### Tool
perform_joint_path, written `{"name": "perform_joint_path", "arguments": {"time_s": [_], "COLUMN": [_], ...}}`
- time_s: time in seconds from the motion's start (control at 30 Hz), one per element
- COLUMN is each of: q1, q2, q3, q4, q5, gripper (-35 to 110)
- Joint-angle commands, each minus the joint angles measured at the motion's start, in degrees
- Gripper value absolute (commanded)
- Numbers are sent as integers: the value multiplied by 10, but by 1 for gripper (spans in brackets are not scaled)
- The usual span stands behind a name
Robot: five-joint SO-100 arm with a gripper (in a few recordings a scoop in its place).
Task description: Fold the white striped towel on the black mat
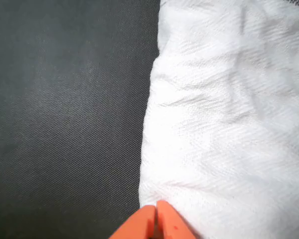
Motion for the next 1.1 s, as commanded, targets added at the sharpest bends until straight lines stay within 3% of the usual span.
{"name": "perform_joint_path", "arguments": {"time_s": [0.0,0.47,0.8,0.93,1.07], "q1": [0,10,24,26,27], "q2": [16,68,69,69,69], "q3": [18,63,63,63,63], "q4": [5,87,89,89,89], "q5": [-5,-7,-6,6,6], "gripper": [0,0,0,12,12]}}
